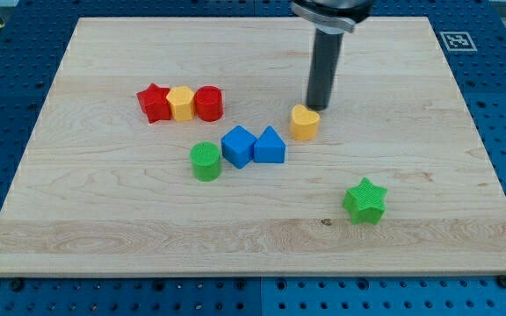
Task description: Slide the yellow heart a bit left
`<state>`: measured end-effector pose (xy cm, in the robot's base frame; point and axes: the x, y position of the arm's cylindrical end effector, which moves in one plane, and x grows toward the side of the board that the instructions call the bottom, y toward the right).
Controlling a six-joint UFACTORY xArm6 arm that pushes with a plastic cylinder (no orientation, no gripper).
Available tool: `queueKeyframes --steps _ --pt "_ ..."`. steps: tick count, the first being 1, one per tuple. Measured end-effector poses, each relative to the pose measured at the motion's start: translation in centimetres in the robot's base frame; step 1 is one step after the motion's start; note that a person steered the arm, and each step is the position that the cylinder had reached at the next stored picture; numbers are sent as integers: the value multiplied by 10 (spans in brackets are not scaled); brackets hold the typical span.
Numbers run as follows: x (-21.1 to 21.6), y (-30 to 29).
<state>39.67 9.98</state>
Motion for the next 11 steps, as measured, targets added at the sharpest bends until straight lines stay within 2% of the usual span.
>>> queueKeyframes --steps 1,2,3,6,8,10,11 --pt "30 36" --pt "61 52" --pt "73 52" --pt "73 49" --pt "69 14" --pt "19 -34" --pt "15 -37"
